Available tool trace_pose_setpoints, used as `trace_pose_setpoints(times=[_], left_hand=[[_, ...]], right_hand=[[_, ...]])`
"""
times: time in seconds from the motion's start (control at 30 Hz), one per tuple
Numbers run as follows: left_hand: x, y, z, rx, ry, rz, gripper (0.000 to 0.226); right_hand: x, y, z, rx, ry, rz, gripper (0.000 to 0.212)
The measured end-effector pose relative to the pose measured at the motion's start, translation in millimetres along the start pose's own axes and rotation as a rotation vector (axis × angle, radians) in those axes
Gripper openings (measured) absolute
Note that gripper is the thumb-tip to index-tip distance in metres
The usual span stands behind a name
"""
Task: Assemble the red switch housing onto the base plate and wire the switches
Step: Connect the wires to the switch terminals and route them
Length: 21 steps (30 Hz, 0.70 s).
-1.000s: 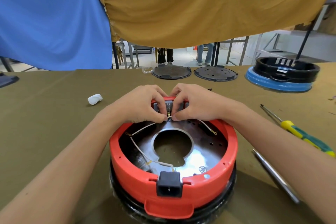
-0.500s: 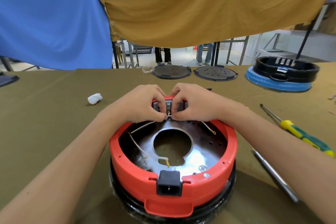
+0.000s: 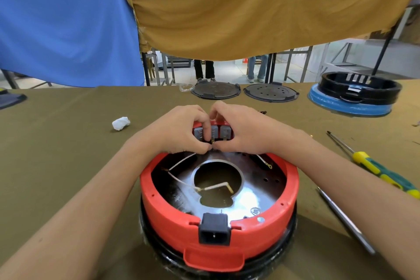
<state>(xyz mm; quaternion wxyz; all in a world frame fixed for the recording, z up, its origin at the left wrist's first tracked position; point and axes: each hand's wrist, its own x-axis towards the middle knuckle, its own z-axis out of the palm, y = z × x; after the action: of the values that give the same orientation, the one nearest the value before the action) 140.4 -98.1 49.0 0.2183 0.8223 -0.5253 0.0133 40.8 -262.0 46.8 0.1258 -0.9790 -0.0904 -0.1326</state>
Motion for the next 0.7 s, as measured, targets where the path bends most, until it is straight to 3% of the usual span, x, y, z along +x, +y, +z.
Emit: trace_pose_setpoints(times=[0.17, 0.47, 0.57, 0.7], left_hand=[[1, 2, 0, 0.042, 0.02, 0.01, 0.031], [0, 0, 1, 0.048, 0.029, 0.015, 0.031], [-1, 0, 0, 0.032, 0.023, 0.011, 0.024], [-1, 3, -1, 0.016, 0.002, 0.005, 0.015]], right_hand=[[2, -2, 0, -0.072, -0.01, -0.001, 0.041], [3, 0, 2, -0.055, 0.023, 0.009, 0.04], [2, 2, 0, 0.038, 0.016, 0.014, 0.05], [0, 9, -16, 0.111, -0.14, 0.117, 0.077]])
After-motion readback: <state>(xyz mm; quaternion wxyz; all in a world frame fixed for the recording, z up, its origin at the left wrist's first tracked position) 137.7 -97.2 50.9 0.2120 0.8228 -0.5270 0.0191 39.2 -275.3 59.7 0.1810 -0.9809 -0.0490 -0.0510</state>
